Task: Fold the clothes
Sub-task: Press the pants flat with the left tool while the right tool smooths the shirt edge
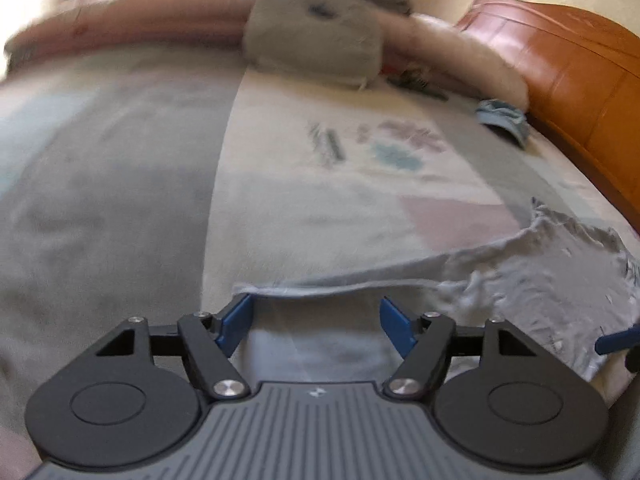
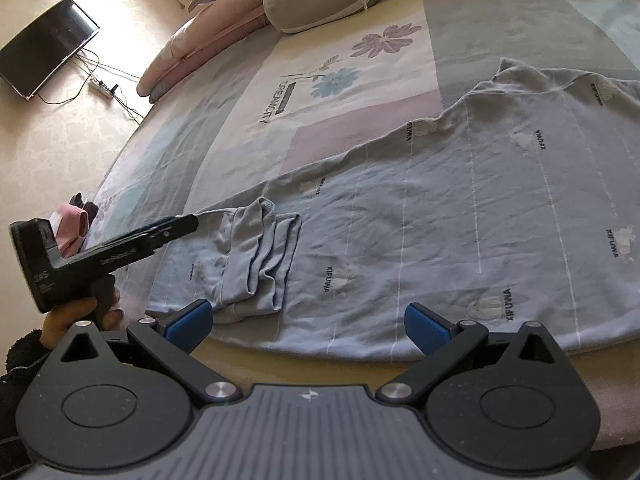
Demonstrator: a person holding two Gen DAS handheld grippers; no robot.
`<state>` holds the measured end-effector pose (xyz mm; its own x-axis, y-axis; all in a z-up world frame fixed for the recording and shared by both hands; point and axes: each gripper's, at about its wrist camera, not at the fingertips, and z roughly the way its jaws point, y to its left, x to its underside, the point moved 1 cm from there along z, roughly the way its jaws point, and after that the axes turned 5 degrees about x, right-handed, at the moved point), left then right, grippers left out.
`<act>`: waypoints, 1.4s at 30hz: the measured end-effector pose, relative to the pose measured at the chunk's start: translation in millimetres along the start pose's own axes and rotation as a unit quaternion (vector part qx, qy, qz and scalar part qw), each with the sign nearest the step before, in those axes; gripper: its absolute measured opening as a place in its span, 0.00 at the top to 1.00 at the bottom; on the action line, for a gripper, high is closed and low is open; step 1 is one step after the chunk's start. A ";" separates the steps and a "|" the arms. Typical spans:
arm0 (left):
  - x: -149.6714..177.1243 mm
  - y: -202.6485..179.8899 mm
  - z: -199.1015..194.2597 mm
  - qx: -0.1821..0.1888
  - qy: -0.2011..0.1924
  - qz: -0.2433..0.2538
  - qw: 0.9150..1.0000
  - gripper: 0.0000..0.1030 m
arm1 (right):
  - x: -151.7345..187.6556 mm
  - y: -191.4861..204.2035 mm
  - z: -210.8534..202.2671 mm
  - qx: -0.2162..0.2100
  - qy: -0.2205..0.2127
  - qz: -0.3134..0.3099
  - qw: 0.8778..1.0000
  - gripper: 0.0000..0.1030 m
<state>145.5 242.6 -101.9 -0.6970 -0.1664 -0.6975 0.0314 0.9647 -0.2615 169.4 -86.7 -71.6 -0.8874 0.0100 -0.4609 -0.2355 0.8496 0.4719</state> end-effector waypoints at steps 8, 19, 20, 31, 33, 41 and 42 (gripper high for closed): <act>13.6 -38.8 -37.4 0.024 -0.002 0.069 0.997 0.28 | -2.1 0.1 -3.3 0.013 -0.027 -0.023 0.999 0.00; 46.0 -70.5 -44.7 0.000 0.040 0.121 0.992 0.25 | 11.5 -8.0 15.9 0.108 -0.072 -0.143 0.981 0.00; 43.8 -72.4 -48.6 -0.001 0.035 0.123 0.992 0.25 | 10.1 -6.5 14.0 0.104 -0.071 -0.139 0.982 0.00; 27.5 -60.2 -67.2 -0.046 0.007 0.076 0.996 0.23 | -15.6 4.3 18.6 -0.255 0.011 0.046 0.966 0.00; 28.5 -56.2 -69.5 -0.047 0.004 0.067 0.997 0.23 | -16.9 0.9 34.6 -0.263 0.034 0.081 0.961 0.00; 31.7 -40.9 -78.0 -0.044 -0.006 0.056 0.997 0.23 | -16.9 1.4 61.2 -0.231 0.059 0.127 0.963 0.00; 31.7 -39.2 -78.8 -0.045 -0.008 0.054 0.997 0.23 | -17.6 3.1 63.5 -0.225 0.061 0.129 0.964 0.00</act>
<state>65.8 215.6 -61.2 -0.6815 -0.0621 -0.7291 0.0418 0.9915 -0.1235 209.4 -50.7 -109.7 -0.9729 0.1051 -0.2058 -0.1245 0.5119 0.8500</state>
